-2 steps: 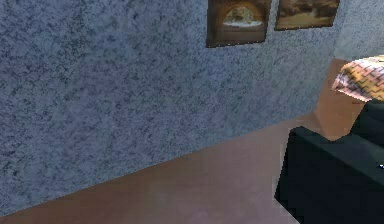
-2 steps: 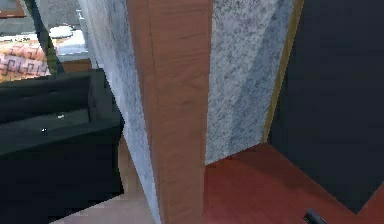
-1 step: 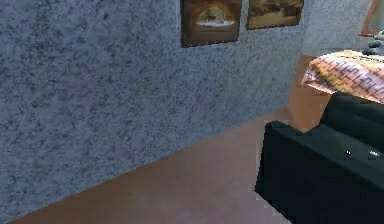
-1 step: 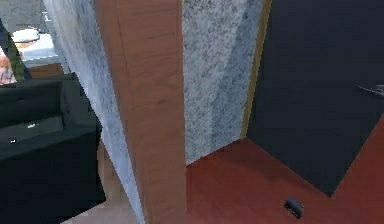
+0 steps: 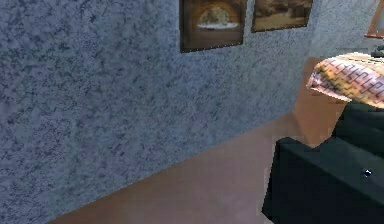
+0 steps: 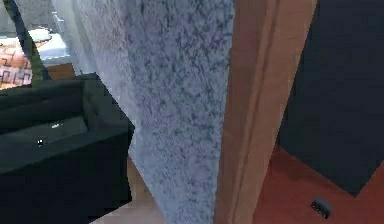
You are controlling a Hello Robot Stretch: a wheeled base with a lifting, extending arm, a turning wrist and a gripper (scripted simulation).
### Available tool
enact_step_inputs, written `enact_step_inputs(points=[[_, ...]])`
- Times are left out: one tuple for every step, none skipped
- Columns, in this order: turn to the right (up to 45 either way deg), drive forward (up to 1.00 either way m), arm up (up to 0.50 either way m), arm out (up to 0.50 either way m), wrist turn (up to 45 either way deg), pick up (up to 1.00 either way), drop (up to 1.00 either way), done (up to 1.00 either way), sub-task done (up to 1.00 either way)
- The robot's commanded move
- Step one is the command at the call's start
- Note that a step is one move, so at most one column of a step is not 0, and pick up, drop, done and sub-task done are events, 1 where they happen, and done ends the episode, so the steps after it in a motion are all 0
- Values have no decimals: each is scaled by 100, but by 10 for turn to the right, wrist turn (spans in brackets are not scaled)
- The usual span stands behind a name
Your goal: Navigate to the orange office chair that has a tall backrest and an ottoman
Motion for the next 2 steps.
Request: enact_step_inputs(points=[[30,0,0,0,0,0,0,0,0],[0,100,0,0,0,0,0,0,0]])
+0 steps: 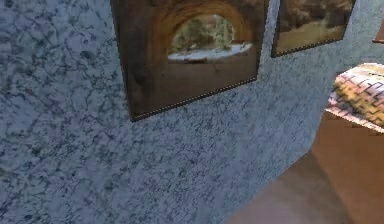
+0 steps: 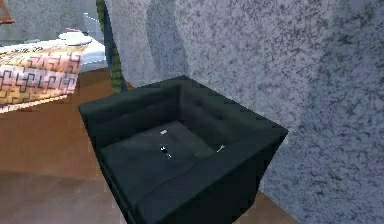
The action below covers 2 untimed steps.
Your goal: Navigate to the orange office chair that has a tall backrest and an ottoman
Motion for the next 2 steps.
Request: enact_step_inputs(points=[[90,0,0,0,0,0,0,0,0],[0,20,0,0,0,0,0,0,0]])
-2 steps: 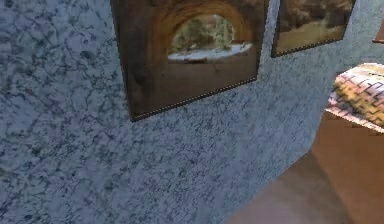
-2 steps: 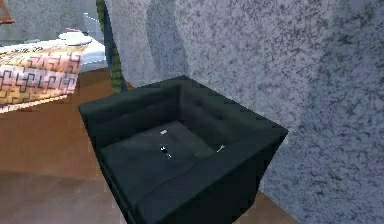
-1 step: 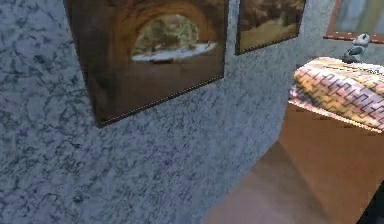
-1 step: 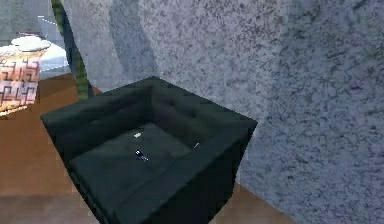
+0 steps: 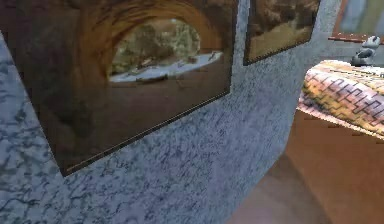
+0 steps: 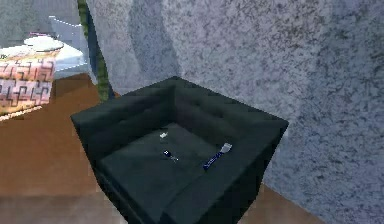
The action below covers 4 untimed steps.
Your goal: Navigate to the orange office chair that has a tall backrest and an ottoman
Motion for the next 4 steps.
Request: enact_step_inputs(points=[[420,0,0,0,0,0,0,0,0],[30,0,0,0,0,0,0,0,0],[0,15,0,0,0,0,0,0,0],[0,100,0,0,0,0,0,0,0]])
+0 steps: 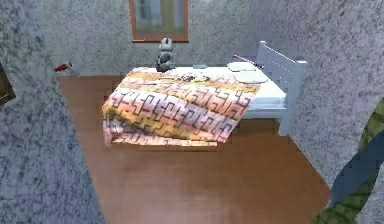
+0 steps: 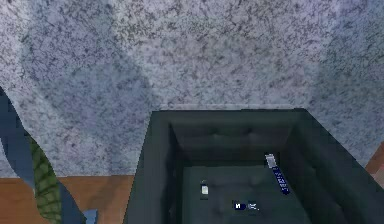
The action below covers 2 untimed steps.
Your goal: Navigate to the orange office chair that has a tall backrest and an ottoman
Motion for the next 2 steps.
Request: enact_step_inputs(points=[[-30,0,0,0,0,0,0,0,0],[-240,0,0,0,0,0,0,0,0]])
